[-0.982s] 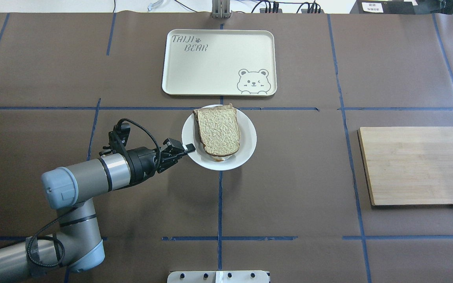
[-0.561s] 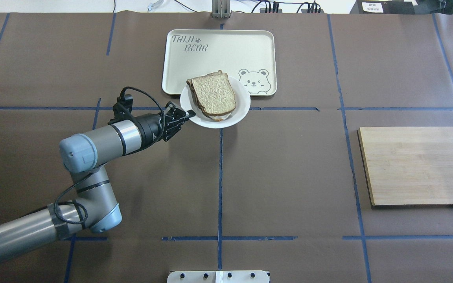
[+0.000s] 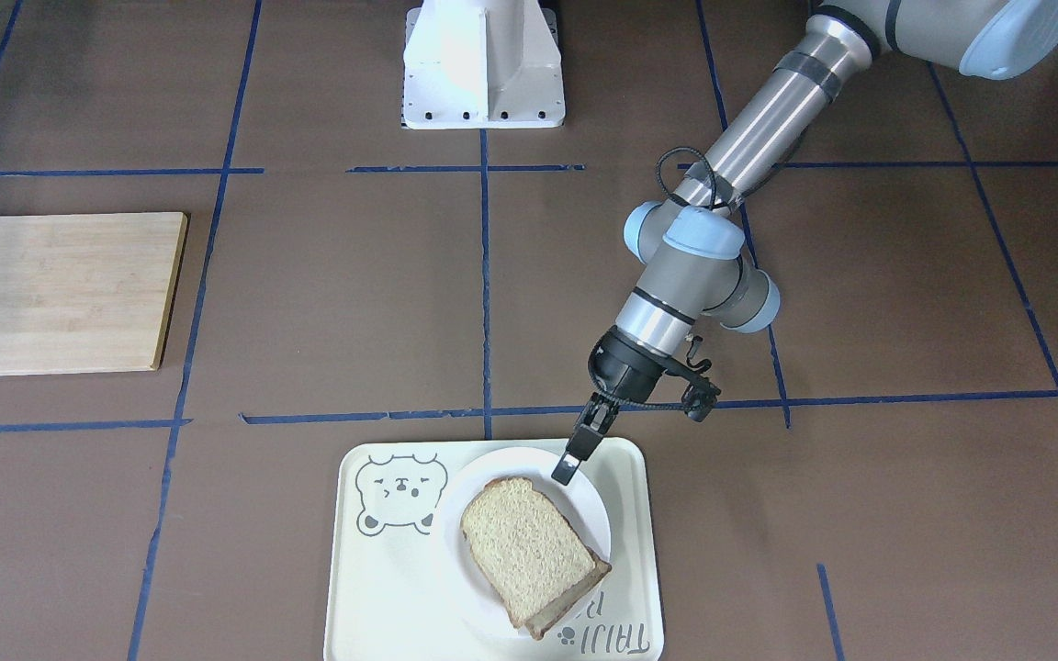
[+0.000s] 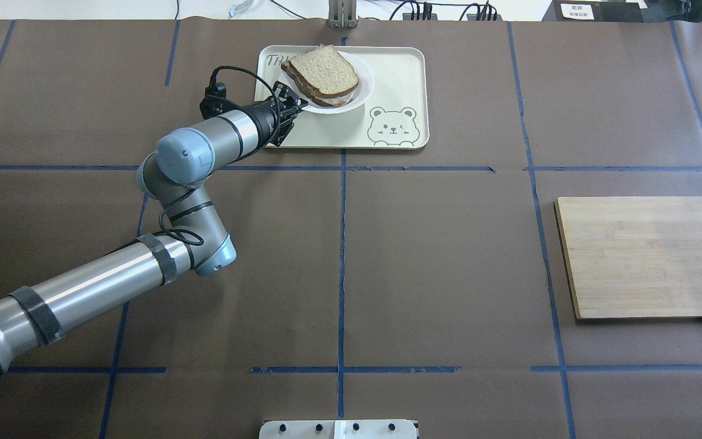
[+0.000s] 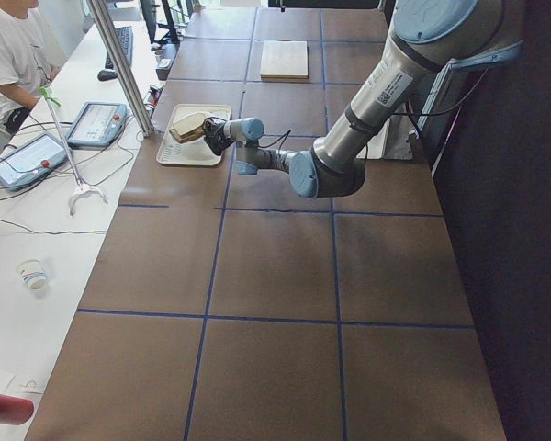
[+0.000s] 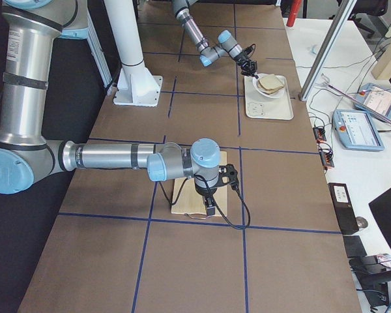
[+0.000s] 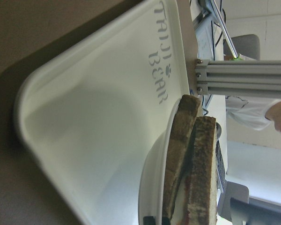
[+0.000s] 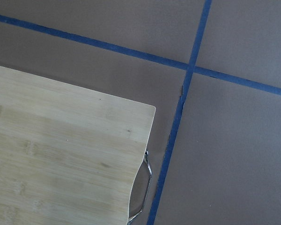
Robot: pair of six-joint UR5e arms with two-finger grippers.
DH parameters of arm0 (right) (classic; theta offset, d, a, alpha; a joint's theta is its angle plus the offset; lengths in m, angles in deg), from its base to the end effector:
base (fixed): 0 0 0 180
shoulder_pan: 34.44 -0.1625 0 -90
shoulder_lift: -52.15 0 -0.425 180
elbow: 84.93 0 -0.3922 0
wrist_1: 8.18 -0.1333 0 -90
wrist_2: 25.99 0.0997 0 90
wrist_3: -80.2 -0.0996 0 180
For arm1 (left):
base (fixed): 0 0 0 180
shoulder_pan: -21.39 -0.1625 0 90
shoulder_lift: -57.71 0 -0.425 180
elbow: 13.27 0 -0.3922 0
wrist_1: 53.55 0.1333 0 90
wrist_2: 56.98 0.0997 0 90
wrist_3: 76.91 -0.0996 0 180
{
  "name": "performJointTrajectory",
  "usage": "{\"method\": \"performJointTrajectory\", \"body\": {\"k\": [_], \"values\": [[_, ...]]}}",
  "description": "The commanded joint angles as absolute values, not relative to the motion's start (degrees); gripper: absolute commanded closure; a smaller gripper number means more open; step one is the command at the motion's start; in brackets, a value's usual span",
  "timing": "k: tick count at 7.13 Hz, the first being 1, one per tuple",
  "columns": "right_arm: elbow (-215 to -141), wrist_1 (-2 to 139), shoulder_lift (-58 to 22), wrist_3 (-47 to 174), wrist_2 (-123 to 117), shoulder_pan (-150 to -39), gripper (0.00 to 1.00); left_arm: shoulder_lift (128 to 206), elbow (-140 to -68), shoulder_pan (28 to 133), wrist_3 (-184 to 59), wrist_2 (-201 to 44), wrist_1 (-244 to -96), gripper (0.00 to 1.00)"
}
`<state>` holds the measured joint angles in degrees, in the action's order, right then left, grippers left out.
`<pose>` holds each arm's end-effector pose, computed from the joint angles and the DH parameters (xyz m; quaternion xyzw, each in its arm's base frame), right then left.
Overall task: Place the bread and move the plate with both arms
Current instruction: 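Slide the plate with the left gripper onto the white bear tray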
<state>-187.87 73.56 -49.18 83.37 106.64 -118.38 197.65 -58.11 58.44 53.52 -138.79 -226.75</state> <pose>0.0212 -0.4239 0.6233 0.0710 -0.3641 -0.1058 0.9226 0.5641 -0.6107 0.3072 0.0309 0.6940 -0.4878 0.5287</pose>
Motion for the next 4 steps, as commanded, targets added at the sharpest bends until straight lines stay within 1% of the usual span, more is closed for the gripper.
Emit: {"method": "performJointTrajectory", "body": {"k": [1, 2, 3, 4], "values": [[-187.85, 73.56, -49.18, 83.37, 106.64, -118.38, 0.00, 201.23, -52.73, 58.48, 53.78, -138.45, -226.78, 0.97], [-187.85, 73.56, -49.18, 83.37, 106.55, -118.38, 0.00, 201.32, -52.73, 58.48, 53.70, -138.45, -226.78, 0.87], [-187.85, 73.56, -49.18, 83.37, 106.64, -118.38, 0.00, 201.23, -52.73, 58.48, 53.43, -138.72, -226.78, 0.36], [-187.85, 73.56, -49.18, 83.37, 106.64, -118.38, 0.00, 201.23, -53.17, 58.48, 53.17, -138.63, -226.87, 0.00]]}}
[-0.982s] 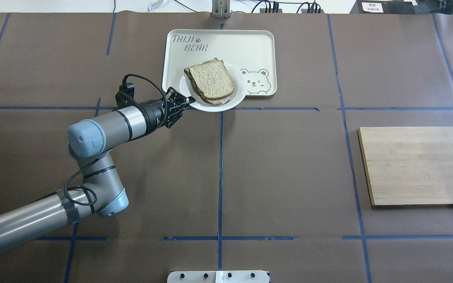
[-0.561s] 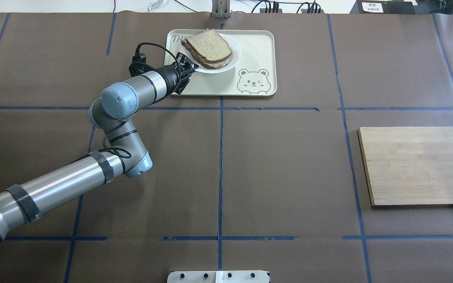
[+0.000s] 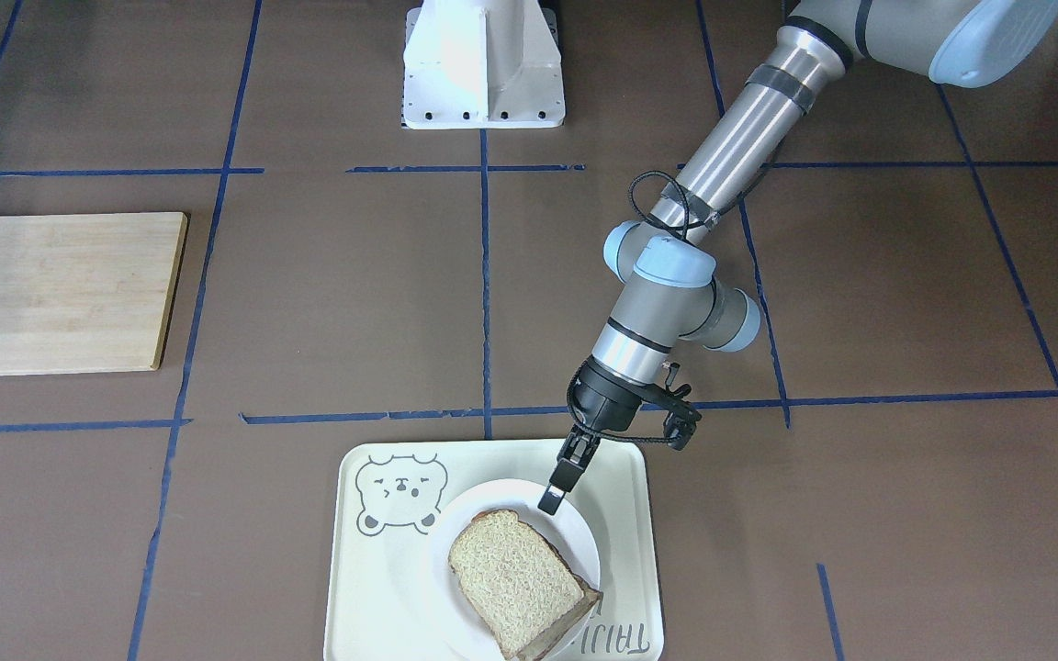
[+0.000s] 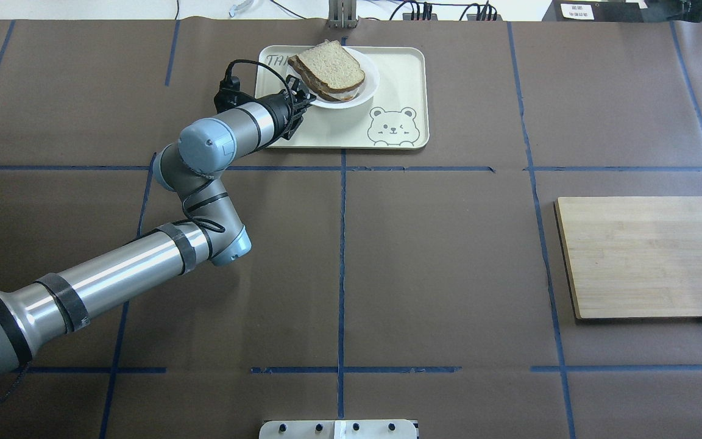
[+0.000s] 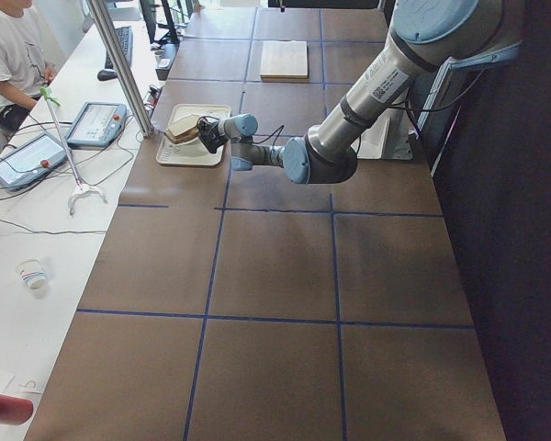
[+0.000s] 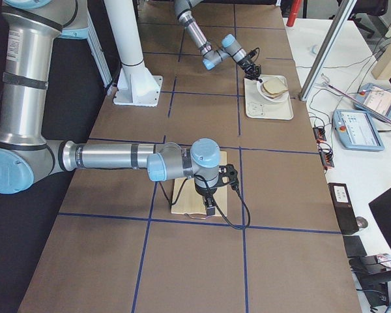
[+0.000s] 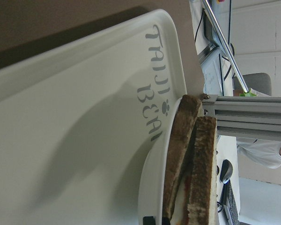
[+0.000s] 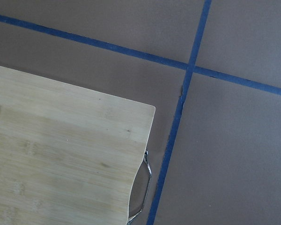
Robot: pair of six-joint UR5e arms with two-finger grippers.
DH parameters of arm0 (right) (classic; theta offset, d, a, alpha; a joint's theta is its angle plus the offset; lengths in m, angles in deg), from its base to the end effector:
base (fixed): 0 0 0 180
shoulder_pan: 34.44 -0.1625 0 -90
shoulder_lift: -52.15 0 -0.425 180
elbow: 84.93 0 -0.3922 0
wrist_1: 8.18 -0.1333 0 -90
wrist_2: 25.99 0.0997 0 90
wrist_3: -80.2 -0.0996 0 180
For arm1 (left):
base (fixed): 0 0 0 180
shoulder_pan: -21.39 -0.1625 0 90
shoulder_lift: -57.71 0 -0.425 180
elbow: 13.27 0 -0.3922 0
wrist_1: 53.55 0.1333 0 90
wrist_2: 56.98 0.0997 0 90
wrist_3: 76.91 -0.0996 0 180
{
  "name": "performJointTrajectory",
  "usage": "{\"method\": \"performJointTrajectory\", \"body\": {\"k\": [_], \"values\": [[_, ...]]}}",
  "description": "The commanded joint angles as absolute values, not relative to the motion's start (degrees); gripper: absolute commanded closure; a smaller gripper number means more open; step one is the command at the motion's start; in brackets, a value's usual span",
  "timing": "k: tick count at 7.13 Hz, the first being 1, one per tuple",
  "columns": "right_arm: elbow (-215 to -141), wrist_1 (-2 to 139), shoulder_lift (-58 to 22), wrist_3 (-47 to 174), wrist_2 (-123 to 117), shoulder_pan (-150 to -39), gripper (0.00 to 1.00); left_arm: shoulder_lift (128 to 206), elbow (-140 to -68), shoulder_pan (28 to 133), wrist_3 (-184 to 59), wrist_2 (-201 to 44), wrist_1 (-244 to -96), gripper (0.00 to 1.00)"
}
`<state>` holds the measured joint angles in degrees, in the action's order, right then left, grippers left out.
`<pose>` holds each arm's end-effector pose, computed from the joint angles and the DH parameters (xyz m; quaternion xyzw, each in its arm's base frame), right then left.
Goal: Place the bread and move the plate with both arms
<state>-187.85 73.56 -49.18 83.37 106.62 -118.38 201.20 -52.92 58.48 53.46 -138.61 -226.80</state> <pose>0.0212 -0.4239 0.6235 0.0708 -0.3639 -0.1058 0.9227 0.5792 -0.6232 0.3006 0.0336 0.6839 -0.4939 0.5359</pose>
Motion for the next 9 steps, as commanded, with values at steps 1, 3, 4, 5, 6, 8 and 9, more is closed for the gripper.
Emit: {"method": "performJointTrajectory", "body": {"k": [1, 3, 4, 5, 6, 8, 9], "values": [[-187.85, 73.47, -49.18, 83.37, 106.64, -118.38, 0.00, 200.36, -54.04, 58.48, 52.82, -138.80, -226.87, 0.00], [-187.85, 73.47, -49.18, 83.37, 106.73, -118.38, 0.00, 190.66, -69.94, 58.74, 46.28, -144.12, -225.91, 0.00], [-187.85, 73.47, -49.18, 83.37, 106.73, -118.38, 0.00, 184.07, -78.66, 59.26, 41.61, -147.30, -223.99, 0.00], [-187.85, 73.47, -49.18, 83.37, 106.73, -118.38, 0.00, 179.83, -83.36, 61.09, 38.17, -152.29, -221.88, 0.00], [-187.85, 73.47, -49.18, 83.37, 106.73, -118.38, 0.00, 176.48, -85.75, 65.46, 31.61, -160.95, -219.94, 0.00], [-187.85, 73.47, -49.18, 83.37, 106.81, -118.38, 0.00, 169.10, -86.92, 75.40, 6.46, -177.48, -216.25, 0.00], [-187.85, 73.47, -49.18, 83.37, 106.82, -118.38, 0.00, 167.67, -87.09, 80.66, -6.38, -184.18, -210.75, 0.00]]}}
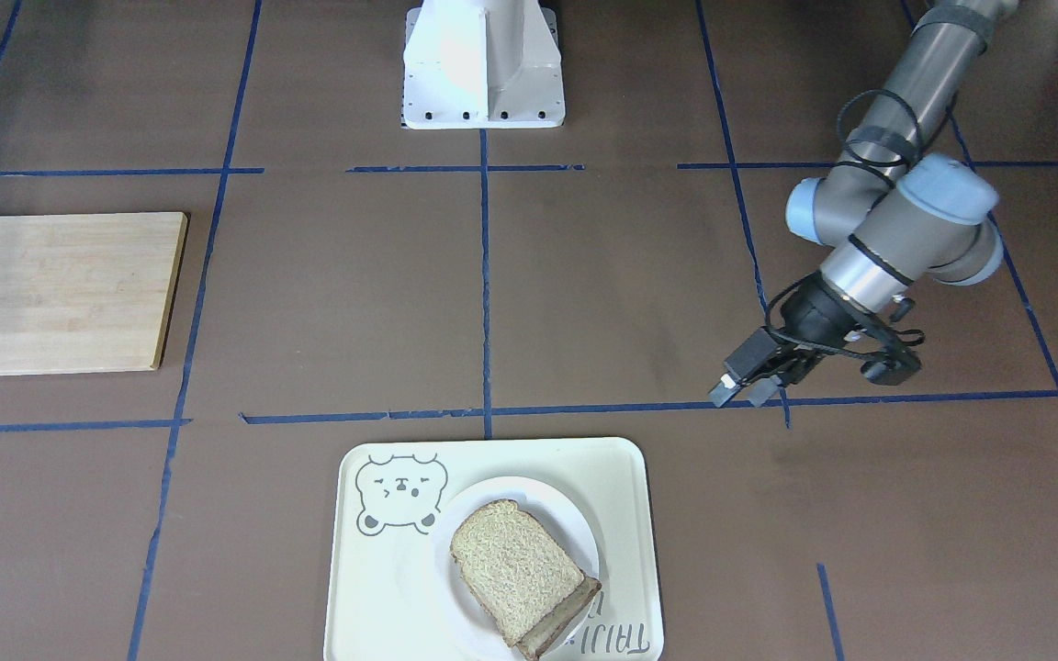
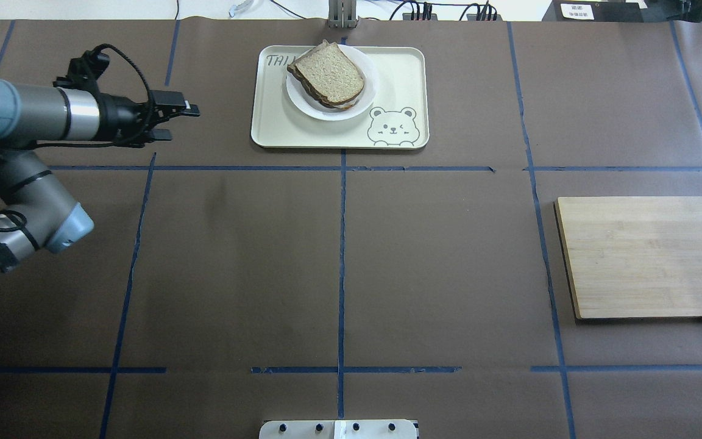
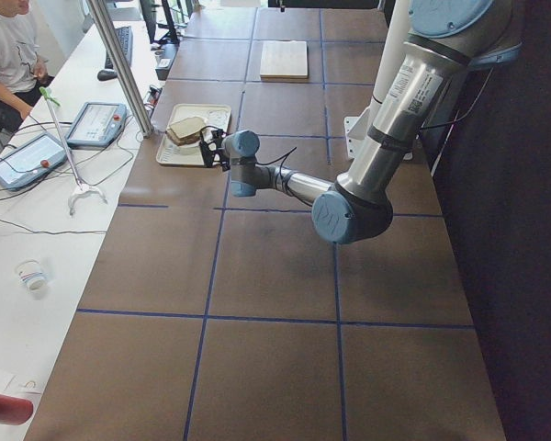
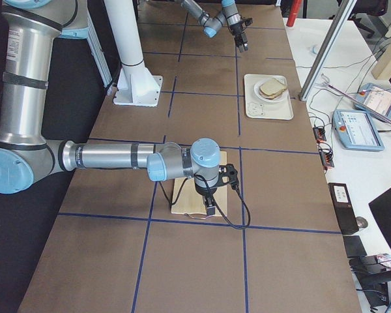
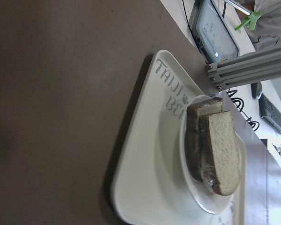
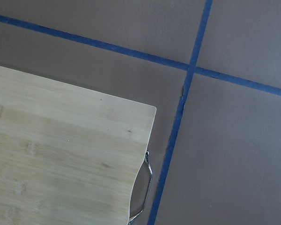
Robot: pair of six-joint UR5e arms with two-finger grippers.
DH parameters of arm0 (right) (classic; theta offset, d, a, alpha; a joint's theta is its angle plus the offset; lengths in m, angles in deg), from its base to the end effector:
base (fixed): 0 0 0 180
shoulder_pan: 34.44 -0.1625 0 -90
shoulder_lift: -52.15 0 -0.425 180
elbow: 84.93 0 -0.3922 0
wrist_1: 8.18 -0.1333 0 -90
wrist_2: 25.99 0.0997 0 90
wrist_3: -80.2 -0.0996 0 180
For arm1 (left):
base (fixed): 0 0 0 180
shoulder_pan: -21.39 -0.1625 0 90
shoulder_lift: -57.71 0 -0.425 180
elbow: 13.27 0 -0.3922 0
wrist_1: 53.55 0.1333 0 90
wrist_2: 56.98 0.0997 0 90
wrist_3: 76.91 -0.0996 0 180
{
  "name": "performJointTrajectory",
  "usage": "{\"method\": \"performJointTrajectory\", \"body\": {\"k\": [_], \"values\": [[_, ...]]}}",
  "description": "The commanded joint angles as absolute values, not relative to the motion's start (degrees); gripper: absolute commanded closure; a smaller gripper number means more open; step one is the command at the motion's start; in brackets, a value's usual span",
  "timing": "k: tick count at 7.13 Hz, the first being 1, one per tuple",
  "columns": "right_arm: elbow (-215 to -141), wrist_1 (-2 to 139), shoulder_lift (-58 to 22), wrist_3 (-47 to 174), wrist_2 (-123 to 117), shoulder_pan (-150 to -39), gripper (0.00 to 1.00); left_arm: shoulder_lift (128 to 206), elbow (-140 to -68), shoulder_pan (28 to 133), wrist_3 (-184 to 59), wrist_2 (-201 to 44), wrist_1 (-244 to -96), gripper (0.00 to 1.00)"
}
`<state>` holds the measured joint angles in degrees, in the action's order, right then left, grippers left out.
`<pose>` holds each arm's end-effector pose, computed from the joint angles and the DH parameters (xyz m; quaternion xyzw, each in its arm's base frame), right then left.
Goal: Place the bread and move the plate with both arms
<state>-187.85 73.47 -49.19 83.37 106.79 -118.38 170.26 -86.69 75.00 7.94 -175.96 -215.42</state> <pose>0.0210 -0.4239 0.6232 0.0714 -0.3653 -0.1061 0.9221 0.3226 -0.5811 0.4351 0.1288 0.6255 -0.1658 0.7514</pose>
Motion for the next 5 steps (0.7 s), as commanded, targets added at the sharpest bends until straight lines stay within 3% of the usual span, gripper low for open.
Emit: {"method": "performJointTrajectory", "body": {"k": [1, 5], "values": [[-187.94, 73.47, -49.18, 83.37, 106.82, -118.38, 0.00, 165.13, -87.10, 85.58, -20.26, -188.51, -205.04, 0.00], [-187.94, 73.38, -49.18, 83.45, 106.82, -118.38, 0.00, 160.45, -87.27, 101.76, -75.46, -188.12, -177.82, 0.00]]}}
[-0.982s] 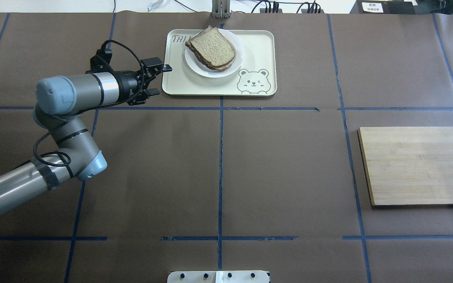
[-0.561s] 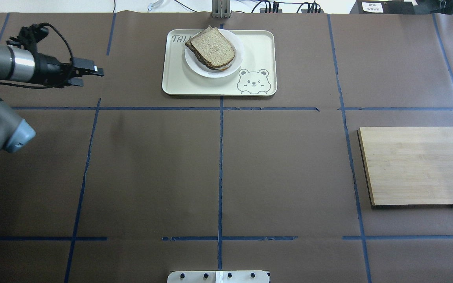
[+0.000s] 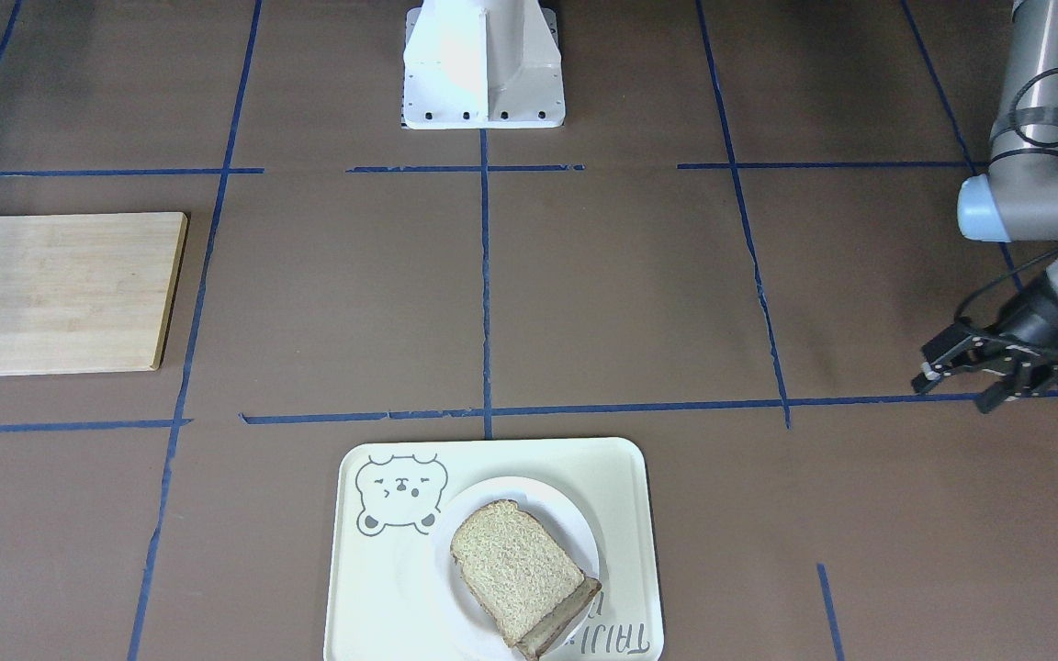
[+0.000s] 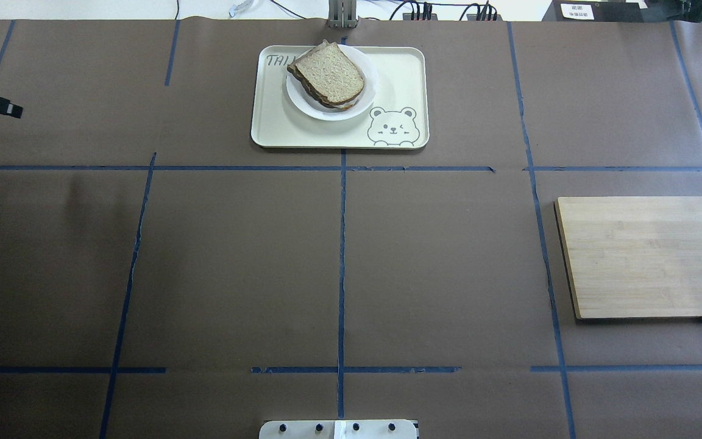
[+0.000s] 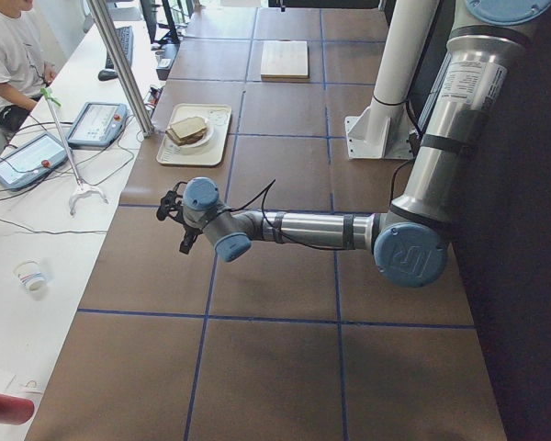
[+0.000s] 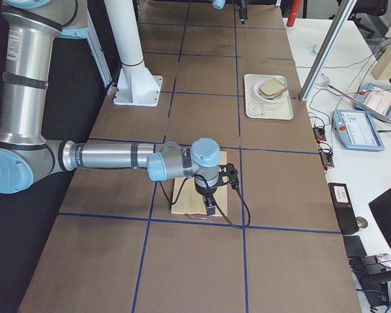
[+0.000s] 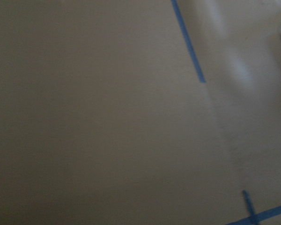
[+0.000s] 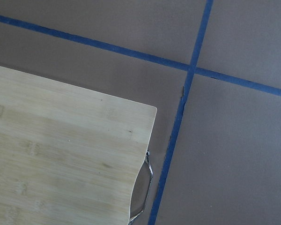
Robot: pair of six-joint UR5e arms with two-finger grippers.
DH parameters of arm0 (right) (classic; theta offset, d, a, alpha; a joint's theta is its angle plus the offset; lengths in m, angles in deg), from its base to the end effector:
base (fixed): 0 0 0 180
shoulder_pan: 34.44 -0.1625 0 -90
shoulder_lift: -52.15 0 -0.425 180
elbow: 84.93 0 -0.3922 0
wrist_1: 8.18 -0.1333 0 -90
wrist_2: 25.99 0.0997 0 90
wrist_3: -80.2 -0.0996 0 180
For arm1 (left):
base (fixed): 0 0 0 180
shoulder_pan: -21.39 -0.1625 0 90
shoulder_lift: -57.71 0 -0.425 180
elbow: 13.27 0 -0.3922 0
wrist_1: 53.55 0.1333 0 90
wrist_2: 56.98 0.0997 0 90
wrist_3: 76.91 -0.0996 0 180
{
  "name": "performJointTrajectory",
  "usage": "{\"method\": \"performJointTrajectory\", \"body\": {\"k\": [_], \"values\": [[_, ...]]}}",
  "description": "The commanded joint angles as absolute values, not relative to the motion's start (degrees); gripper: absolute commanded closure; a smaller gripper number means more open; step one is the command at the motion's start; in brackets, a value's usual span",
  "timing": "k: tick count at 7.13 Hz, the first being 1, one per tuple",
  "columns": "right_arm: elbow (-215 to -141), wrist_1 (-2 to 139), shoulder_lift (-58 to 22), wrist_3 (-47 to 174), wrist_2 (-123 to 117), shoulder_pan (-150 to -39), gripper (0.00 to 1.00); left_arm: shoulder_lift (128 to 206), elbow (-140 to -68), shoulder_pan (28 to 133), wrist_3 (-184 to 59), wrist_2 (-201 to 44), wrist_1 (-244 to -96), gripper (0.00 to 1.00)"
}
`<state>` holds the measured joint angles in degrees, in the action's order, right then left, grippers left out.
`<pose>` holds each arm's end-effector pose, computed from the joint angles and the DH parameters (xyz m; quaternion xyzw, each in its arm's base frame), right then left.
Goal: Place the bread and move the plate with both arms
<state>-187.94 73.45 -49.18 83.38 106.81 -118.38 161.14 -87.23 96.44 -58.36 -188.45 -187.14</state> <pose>0.0210 -0.4240 0.6223 0.0724 -0.3654 -0.1066 0.9219 0.0935 -0.6113 0.5847 0.2179 0.4119 0.0964 0.8795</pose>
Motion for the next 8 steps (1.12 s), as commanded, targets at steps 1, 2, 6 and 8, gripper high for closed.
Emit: {"method": "performJointTrajectory", "body": {"k": [1, 2, 6, 8], "values": [[-187.94, 73.38, -49.18, 83.45, 106.73, -118.38, 0.00, 160.62, -87.45, 105.29, -84.64, -188.11, -169.56, 0.00], [-188.02, 73.38, -49.27, 83.45, 106.81, -118.38, 0.00, 160.71, -90.75, 107.67, -86.04, -188.20, -159.38, 0.00], [-188.03, 73.38, -49.36, 83.45, 106.82, -118.38, 0.00, 148.80, -108.78, 111.03, -85.53, -188.29, -136.60, 0.00], [-187.94, 73.47, -49.45, 83.45, 106.90, -118.38, 0.00, 146.92, -109.15, 111.03, -86.13, -188.81, -137.22, 0.00]]}}
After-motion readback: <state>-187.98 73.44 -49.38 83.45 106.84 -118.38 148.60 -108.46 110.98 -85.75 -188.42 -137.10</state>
